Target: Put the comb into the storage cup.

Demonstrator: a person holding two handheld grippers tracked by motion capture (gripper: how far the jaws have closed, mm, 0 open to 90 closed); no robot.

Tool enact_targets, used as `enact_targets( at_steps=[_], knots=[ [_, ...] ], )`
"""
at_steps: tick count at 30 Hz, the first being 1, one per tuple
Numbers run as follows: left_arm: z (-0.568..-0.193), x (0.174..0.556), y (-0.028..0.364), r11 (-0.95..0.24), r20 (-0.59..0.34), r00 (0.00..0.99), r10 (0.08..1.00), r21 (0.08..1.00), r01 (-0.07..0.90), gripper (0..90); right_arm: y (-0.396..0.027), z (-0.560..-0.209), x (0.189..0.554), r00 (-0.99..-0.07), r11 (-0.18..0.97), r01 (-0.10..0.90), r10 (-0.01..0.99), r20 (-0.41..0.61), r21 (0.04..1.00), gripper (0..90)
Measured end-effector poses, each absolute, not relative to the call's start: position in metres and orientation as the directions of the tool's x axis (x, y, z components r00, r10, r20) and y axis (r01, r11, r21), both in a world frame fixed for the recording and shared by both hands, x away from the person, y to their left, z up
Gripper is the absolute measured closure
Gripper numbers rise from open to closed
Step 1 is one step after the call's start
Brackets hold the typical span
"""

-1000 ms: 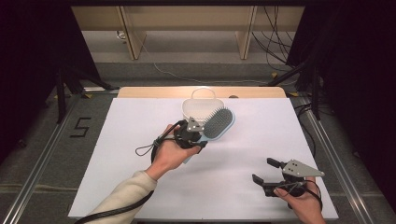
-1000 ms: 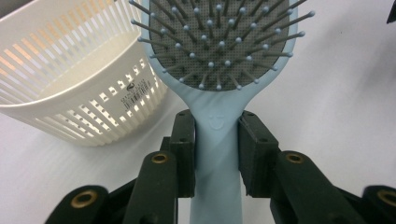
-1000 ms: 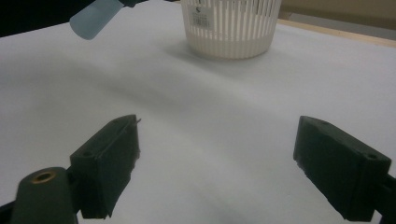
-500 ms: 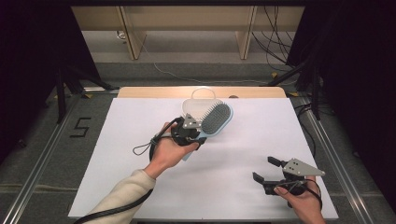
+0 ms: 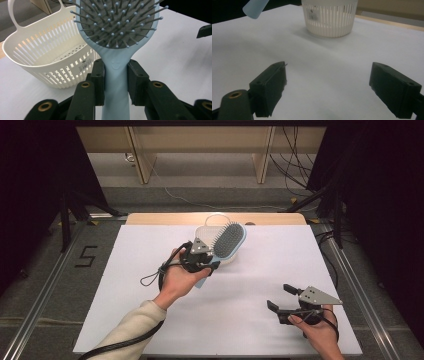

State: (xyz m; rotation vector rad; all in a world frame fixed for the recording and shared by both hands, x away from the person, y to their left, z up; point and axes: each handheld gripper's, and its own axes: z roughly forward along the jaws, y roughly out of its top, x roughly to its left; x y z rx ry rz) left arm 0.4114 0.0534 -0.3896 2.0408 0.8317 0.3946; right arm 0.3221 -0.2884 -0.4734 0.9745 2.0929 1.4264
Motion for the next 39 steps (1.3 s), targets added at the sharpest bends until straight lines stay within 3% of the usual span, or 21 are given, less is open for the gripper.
enact_targets(
  at_steps=[39],
  knots=[
    [-0.372,0.417,0.068,-0.266,-0.024,0.688,0.725,0.912,0.312,69.6,-0.292,-0.475,0.327,-0.653,0.217,0.307,0.756,0.04,0.927,14.6]
  ],
)
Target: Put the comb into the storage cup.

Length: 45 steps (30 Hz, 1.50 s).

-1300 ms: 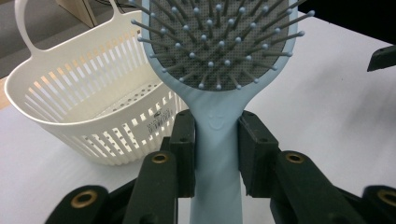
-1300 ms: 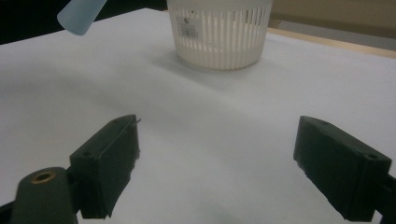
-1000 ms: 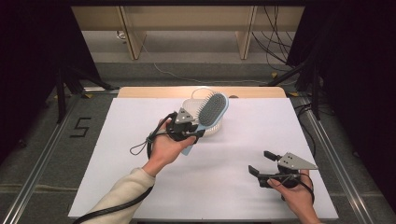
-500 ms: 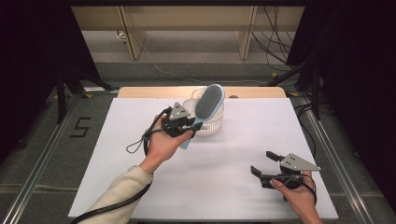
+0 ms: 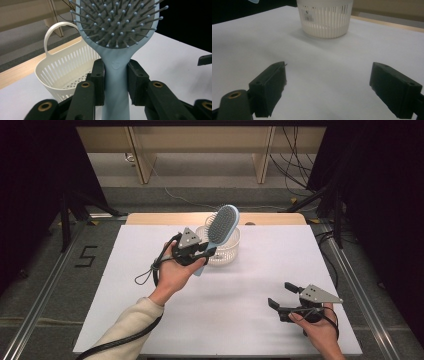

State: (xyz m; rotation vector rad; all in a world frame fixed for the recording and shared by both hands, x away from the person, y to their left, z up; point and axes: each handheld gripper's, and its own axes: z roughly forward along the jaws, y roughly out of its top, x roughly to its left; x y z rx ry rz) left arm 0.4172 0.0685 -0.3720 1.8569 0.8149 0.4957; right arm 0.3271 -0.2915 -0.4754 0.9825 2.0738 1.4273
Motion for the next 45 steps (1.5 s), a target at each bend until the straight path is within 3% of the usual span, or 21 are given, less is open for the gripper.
enact_targets(
  at_steps=[45],
  knots=[
    [-0.3748,0.4217,0.0725,-0.216,0.001,0.658,0.753,0.945,0.246,69.6,-0.2915,-0.4754,0.3263,-0.656,0.226,0.311,0.754,0.037,0.923,14.6]
  ],
)
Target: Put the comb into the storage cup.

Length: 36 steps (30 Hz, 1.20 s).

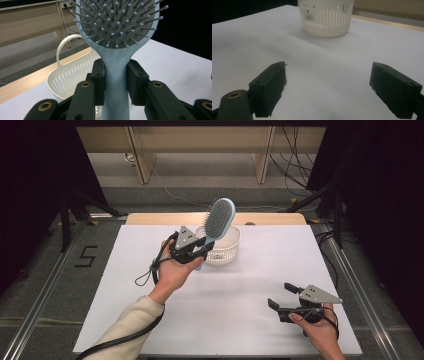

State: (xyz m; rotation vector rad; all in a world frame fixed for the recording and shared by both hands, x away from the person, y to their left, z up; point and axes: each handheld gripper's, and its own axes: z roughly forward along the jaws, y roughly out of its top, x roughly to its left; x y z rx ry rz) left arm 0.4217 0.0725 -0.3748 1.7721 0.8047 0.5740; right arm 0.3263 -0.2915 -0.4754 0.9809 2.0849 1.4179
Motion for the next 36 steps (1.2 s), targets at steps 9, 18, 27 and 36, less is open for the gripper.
enact_targets(
  at_steps=[9,18,27,36],
  knots=[
    [-0.374,0.423,0.0739,-0.22,0.011,0.658,0.753,0.947,0.235,69.7,-0.2919,-0.4755,0.326,-0.656,0.225,0.311,0.753,0.038,0.923,14.6],
    [-0.3713,0.425,0.0739,-0.204,0.003,0.655,0.755,0.952,0.23,69.6,-0.292,-0.4753,0.3258,-0.655,0.225,0.311,0.755,0.037,0.923,14.6],
    [-0.3709,0.4279,0.0708,-0.208,0.006,0.663,0.749,0.951,0.227,69.7,-0.2914,-0.4756,0.3256,-0.658,0.225,0.311,0.752,0.039,0.923,14.6],
    [-0.3696,0.4298,0.0692,-0.206,0.005,0.664,0.748,0.953,0.224,69.6,-0.2915,-0.4757,0.3255,-0.658,0.223,0.312,0.752,0.041,0.923,14.6]
  ],
)
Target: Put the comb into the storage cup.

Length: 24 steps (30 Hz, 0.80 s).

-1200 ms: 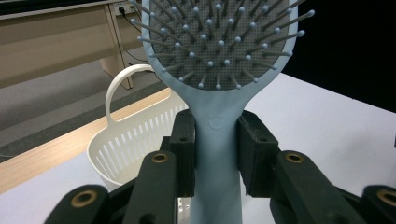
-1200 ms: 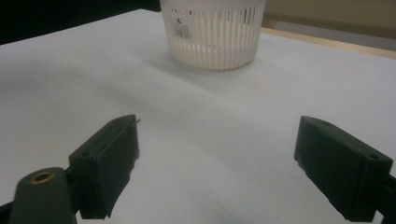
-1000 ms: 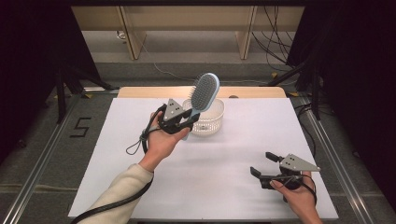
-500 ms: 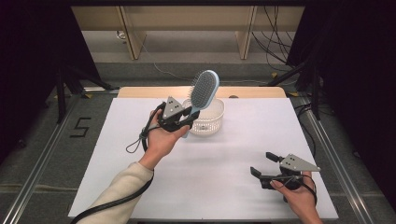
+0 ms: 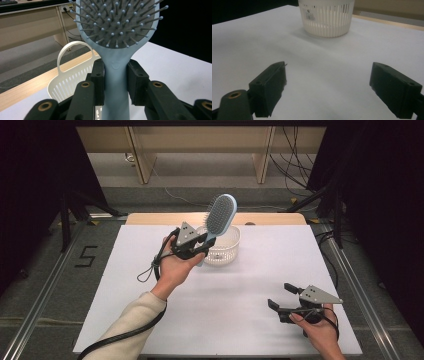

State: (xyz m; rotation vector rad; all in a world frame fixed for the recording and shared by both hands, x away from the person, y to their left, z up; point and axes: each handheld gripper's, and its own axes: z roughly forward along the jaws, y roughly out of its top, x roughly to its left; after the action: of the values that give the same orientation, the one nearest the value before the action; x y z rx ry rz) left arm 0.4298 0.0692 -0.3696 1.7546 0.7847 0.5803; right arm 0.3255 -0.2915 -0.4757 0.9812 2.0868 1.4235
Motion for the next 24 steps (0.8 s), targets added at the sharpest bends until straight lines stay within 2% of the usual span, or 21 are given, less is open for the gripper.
enact_targets(
  at_steps=[24],
  knots=[
    [-0.3646,0.4371,0.0654,-0.209,0.011,0.663,0.749,0.953,0.22,69.6,-0.2916,-0.4756,0.3253,-0.659,0.223,0.313,0.751,0.042,0.923,14.6]
  ],
)
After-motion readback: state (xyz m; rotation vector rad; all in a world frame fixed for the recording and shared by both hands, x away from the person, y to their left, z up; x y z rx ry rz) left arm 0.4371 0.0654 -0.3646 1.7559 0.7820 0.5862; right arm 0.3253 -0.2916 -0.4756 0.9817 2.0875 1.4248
